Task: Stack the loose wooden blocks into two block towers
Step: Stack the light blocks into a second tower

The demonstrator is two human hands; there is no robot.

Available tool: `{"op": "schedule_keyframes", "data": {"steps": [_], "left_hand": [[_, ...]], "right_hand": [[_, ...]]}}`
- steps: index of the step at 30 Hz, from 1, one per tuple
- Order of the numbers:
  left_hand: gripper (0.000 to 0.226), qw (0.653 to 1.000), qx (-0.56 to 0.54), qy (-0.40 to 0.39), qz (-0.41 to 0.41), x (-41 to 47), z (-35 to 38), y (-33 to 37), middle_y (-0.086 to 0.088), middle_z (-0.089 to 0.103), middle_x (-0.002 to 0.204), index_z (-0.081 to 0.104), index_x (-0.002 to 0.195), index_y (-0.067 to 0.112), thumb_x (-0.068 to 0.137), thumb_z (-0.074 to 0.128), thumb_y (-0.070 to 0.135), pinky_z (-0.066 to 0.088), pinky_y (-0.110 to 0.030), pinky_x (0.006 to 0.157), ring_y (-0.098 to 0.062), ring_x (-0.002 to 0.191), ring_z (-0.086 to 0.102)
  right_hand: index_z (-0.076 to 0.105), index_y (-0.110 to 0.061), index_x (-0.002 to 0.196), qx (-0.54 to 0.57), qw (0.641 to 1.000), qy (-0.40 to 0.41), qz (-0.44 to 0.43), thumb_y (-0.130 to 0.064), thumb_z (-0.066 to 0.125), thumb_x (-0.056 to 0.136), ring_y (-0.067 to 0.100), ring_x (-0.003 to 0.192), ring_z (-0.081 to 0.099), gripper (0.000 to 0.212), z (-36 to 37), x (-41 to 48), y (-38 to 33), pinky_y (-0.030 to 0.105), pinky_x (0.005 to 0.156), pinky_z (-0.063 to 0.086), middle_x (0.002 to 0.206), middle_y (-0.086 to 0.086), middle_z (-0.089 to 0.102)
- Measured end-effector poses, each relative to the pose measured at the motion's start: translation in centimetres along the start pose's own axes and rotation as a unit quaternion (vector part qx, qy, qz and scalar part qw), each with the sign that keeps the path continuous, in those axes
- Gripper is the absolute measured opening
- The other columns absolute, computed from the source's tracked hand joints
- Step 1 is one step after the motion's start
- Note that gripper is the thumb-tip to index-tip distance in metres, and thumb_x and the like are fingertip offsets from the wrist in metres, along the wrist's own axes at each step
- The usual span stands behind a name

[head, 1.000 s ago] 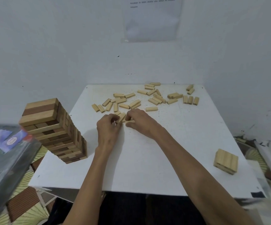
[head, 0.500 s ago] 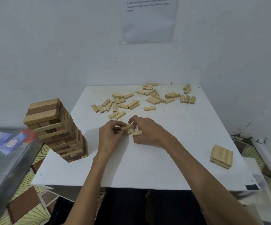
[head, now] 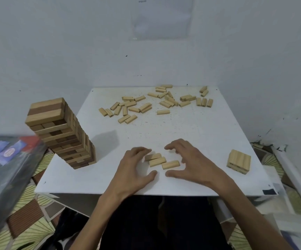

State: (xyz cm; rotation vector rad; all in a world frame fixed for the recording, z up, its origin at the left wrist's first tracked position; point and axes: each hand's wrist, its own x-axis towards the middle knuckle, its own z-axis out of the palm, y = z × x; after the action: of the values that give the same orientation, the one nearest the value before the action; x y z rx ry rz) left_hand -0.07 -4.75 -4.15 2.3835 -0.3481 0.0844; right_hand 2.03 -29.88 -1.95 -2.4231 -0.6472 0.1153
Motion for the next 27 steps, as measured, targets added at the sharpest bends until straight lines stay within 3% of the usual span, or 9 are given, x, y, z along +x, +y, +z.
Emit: {"op": "schedule_keyframes", "data": {"steps": [2, 5, 11, 15, 19, 22, 27], "left_hand": [[0.075, 1.0, 0.016, 0.009, -0.006, 0.1, 0.1, -0.3, 0.019, 0.046, 0.129, 0.056, 0.142, 0.038, 0.075, 0.068, 0.068, 0.027, -0.01, 0.101, 0.003, 0.12, 0.038], [0.083, 0.998, 0.065, 0.004, -0.019, 0.3, 0.1, -0.5, 0.019, 0.046, 0.122, 0.056, 0.142, 0.04, 0.07, 0.056, 0.083, 0.03, -0.03, 0.097, -0.001, 0.113, 0.036], [0.099, 0.993, 0.117, -0.024, -0.017, 0.5, 0.6, 0.0, 0.025, 0.048, 0.1, 0.058, 0.139, 0.041, 0.058, 0.053, 0.099, 0.033, -0.034, 0.089, -0.003, 0.101, 0.044], [0.083, 0.995, 0.103, -0.016, -0.007, 0.8, 0.9, 0.5, 0.028, 0.05, 0.091, 0.065, 0.127, 0.042, 0.064, 0.052, 0.093, 0.029, -0.032, 0.084, 0.001, 0.095, 0.045], [0.074, 0.996, 0.085, -0.029, 0.004, 1.2, 0.8, 0.6, 0.029, 0.05, 0.09, 0.066, 0.127, 0.041, 0.07, 0.052, 0.086, 0.025, -0.03, 0.08, 0.002, 0.092, 0.043], [0.062, 0.995, 0.083, -0.05, 0.01, 1.3, 0.6, 0.5, 0.024, 0.048, 0.09, 0.062, 0.133, 0.044, 0.079, 0.064, 0.076, 0.031, -0.032, 0.081, -0.003, 0.092, 0.043], [0.057, 0.994, 0.065, -0.088, 0.021, 1.7, 0.1, 1.1, 0.014, 0.06, 0.087, 0.062, 0.137, 0.034, 0.087, 0.071, 0.059, 0.042, -0.029, 0.076, -0.009, 0.086, 0.052]], "right_hand": [[0.048, -0.036, 0.139, -0.031, 0.999, 0.007, 0.017, -0.052, 0.073, 0.084, -0.005, 0.112, 0.038, 0.062, -0.4, -0.4, 0.8, 0.023, 0.097, 0.04, 0.117, -0.023, 0.041], [0.053, -0.04, 0.133, -0.037, 0.998, -0.016, 0.041, -0.049, 0.067, 0.089, -0.002, 0.106, 0.04, 0.047, -0.5, -0.8, 1.7, 0.033, 0.103, 0.039, 0.102, -0.021, 0.048], [0.052, -0.04, 0.139, 0.03, 0.997, -0.033, 0.061, -0.042, 0.066, 0.095, -0.007, 0.113, 0.042, 0.047, 0.3, -0.3, 1.9, 0.036, 0.107, 0.039, 0.104, -0.023, 0.058], [0.044, -0.035, 0.15, 0.025, 0.996, -0.055, 0.06, -0.041, 0.065, 0.097, -0.017, 0.108, 0.037, 0.057, 0.5, 0.5, 1.1, 0.034, 0.11, 0.035, 0.101, -0.02, 0.059], [0.046, -0.035, 0.148, 0.01, 0.997, -0.061, 0.043, -0.042, 0.066, 0.094, -0.015, 0.105, 0.038, 0.058, 0.3, 0.9, 0.5, 0.03, 0.105, 0.035, 0.098, -0.019, 0.059], [0.039, -0.035, 0.151, 0.007, 0.997, -0.062, 0.05, -0.046, 0.067, 0.093, -0.019, 0.102, 0.035, 0.066, 0.3, 0.8, 0.2, 0.028, 0.106, 0.034, 0.098, -0.018, 0.058], [0.05, -0.035, 0.14, 0.016, 0.997, -0.061, 0.044, -0.045, 0.068, 0.091, -0.014, 0.103, 0.039, 0.053, 0.5, 0.8, 0.3, 0.018, 0.09, 0.033, 0.096, -0.019, 0.059]]}}
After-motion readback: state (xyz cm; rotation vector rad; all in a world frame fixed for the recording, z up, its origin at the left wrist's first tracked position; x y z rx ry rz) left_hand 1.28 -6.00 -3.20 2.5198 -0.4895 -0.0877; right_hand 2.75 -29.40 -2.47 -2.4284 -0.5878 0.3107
